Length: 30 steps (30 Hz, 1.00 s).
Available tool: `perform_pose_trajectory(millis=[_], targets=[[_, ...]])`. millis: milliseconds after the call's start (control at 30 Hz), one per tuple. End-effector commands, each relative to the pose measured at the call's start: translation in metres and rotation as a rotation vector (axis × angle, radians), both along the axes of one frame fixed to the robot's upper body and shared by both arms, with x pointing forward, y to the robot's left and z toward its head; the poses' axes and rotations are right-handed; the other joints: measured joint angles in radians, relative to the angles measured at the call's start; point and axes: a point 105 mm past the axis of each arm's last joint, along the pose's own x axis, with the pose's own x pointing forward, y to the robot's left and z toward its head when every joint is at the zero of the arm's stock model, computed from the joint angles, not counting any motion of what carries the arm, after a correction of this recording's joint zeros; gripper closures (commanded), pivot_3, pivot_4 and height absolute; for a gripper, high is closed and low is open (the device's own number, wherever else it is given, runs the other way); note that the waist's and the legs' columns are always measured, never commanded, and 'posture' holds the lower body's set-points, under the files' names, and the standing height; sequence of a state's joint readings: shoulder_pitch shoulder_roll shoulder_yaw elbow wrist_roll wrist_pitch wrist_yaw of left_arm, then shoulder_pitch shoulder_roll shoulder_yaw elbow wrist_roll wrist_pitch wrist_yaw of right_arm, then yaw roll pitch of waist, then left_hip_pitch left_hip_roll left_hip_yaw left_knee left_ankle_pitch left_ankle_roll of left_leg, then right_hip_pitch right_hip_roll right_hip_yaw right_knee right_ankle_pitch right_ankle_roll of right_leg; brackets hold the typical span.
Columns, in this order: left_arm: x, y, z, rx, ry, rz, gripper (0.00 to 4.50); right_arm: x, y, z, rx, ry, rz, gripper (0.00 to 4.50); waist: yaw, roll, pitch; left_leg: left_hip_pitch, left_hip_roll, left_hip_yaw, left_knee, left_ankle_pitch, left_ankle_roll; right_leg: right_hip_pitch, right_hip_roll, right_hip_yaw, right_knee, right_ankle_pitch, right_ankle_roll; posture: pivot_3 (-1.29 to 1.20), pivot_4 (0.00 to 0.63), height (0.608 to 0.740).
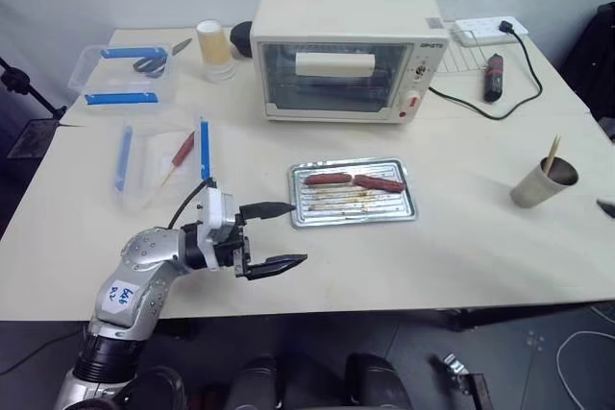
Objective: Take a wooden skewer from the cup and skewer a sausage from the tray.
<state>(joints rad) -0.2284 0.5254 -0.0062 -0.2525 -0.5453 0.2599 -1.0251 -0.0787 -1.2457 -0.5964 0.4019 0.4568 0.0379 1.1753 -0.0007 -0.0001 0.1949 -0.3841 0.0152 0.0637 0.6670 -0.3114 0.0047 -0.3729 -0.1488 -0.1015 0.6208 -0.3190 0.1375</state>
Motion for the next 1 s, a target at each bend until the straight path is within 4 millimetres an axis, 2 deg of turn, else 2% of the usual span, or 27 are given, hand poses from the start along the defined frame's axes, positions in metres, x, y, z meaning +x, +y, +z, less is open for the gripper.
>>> perform_pose_trajectory(millis=[33,100,167,233,300,367,567,800,1000], targets=[[0.0,0.004,0.003,0.0,-0.043,0.033,0.05,0.021,0.005,0.001,-0.042,0.128,-0.014,0.0,-0.001,0.0,0.0,-0.001,0.0,0.0,0.0,0.0,0.0,-0.001,0.0,0.0,0.0,0.0,0.0,0.0,0.15,0.74],[0.0,0.004,0.002,-0.002,-0.042,0.045,0.05,0.035,0.007,0.001,-0.076,0.164,-0.029,0.0,0.001,0.0,0.0,-0.002,0.0,0.0,0.0,0.0,0.0,-0.001,0.0,0.0,-0.001,0.0,0.0,0.0,0.15,0.74],[-0.002,0.005,0.001,-0.001,-0.043,0.057,0.0,0.052,0.008,0.005,-0.097,0.165,-0.066,0.4,0.003,0.001,0.001,-0.003,-0.001,-0.001,0.001,0.0,0.0,-0.001,-0.001,-0.001,-0.001,0.0,0.0,0.0,0.15,0.74],[-0.004,0.005,0.001,-0.003,-0.042,0.065,0.0,0.07,0.008,0.011,-0.132,0.132,-0.102,0.85,0.002,0.001,0.001,-0.004,-0.001,0.0,0.002,0.0,0.0,-0.002,-0.002,0.0,-0.001,0.0,0.0,0.0,0.15,0.74],[-0.005,0.005,0.001,-0.004,-0.041,0.074,0.0,0.082,0.01,0.012,-0.155,0.126,-0.113,1.63,0.002,0.001,0.001,-0.005,-0.001,-0.001,0.003,0.0,0.0,-0.002,-0.001,-0.001,-0.001,0.0,0.0,0.0,0.15,0.74],[-0.006,0.005,0.0,-0.005,-0.037,0.083,0.0,0.091,0.011,0.012,-0.161,0.119,-0.129,2.18,0.001,0.001,0.001,-0.005,-0.001,-0.001,0.003,0.0,0.0,-0.002,-0.001,-0.001,-0.001,0.0,0.0,0.0,0.15,0.74],[-0.008,0.007,0.0,-0.005,-0.034,0.109,0.0,0.105,0.014,0.011,-0.151,0.134,-0.144,2.18,0.002,0.001,0.001,-0.006,-0.002,-0.001,0.002,0.0,0.0,-0.002,-0.001,-0.001,-0.001,0.0,0.0,0.0,0.15,0.74],[-0.009,0.008,0.001,-0.003,-0.032,0.12,0.0,0.108,0.01,0.004,-0.165,0.163,-0.17,2.18,-0.001,0.001,0.001,-0.005,-0.001,-0.001,0.002,0.0,0.0,-0.003,-0.001,-0.001,-0.001,0.0,0.0,0.0,0.15,0.74],[-0.008,0.01,0.001,0.002,-0.034,0.129,0.0,0.108,0.018,-0.001,-0.144,0.188,-0.115,2.18,-0.001,0.001,0.001,-0.005,-0.001,0.0,0.002,0.0,0.0,-0.003,-0.001,-0.001,-0.001,0.0,0.0,0.0,0.15,0.74]])
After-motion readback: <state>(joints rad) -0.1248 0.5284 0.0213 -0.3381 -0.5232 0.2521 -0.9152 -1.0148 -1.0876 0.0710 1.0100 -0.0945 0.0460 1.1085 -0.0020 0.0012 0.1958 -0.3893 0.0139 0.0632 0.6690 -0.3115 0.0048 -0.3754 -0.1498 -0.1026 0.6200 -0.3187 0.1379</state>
